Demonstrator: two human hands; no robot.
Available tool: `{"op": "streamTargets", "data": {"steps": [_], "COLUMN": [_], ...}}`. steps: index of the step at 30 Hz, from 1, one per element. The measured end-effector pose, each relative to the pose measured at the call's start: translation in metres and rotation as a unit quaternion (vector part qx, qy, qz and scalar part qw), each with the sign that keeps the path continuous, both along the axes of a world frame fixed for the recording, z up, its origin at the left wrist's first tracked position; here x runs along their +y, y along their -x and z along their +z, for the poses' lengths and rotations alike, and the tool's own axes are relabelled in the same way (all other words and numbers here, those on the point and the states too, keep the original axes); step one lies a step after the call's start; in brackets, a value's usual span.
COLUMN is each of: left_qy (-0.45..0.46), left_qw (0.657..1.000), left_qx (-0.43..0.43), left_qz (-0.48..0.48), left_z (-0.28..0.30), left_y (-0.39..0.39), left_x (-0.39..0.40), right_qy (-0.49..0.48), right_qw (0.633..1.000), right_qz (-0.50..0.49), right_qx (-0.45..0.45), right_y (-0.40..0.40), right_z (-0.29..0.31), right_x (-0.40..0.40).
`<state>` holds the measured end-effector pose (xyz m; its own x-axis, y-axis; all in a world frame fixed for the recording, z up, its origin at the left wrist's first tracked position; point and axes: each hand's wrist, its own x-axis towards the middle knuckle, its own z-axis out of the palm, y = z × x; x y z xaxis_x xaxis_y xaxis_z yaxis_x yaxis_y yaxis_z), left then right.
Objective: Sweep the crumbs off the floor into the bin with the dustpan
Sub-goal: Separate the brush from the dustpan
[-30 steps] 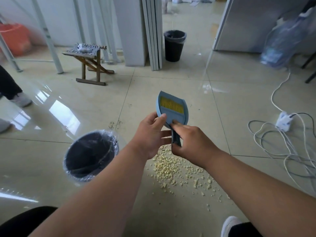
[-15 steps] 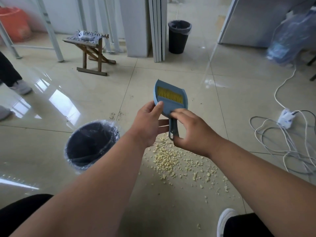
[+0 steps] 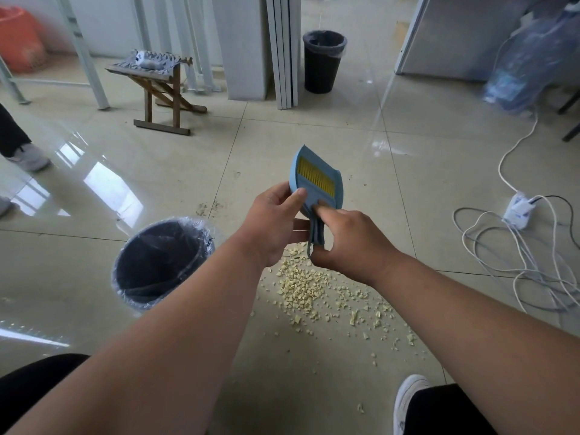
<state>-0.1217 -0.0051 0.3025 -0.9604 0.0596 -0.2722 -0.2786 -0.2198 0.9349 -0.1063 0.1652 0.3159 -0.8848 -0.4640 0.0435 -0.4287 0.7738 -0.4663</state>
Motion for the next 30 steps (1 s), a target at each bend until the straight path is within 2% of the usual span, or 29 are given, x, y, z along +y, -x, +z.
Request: {"op": "streamTargets", "data": {"steps": [3,6,11,16,19,24,28,30], "left_qy": [0.002,0.002,0.011,0.010,-0.023,-0.069,-0.022,0.035], "left_qw": [1.000,1.000,0.998,0.996,0.994,0.989,0.989,0.988], "left_qx": [-0.011,-0.031,-0.065,-0.088,-0.108,-0.128,-0.144,-0.147], "left_qz": [0.003,0.007,0.012,0.016,-0.015,0.012,-0.008,-0.021], "left_z": [-0.004,-0.009,-0.023,-0.038,-0.048,-0.069,-0.074,-0.077], "left_y": [-0.002,-0.003,-0.002,-0.003,-0.010,-0.009,-0.010,-0.013], "left_x": [-0.001,-0.001,0.001,0.006,0.024,0.029,0.026,0.028], "right_qy": [0.038,0.070,0.106,0.165,0.189,0.200,0.260,0.275], "right_qw": [0.998,0.996,0.990,0.966,0.957,0.948,0.911,0.893], "right_qz": [0.000,-0.020,-0.090,-0.180,-0.191,-0.201,-0.238,-0.258], "right_qx": [-0.049,-0.059,-0.040,-0.081,-0.111,-0.143,-0.215,-0.247], "right_y": [0.005,0.007,0.009,0.017,0.012,0.015,0.020,0.020], "right_z": [-0.001,-0.010,-0.030,-0.044,-0.056,-0.076,-0.086,-0.085], "right_x": [0.006,0.009,0.009,0.015,0.010,0.010,0.024,0.033]}}
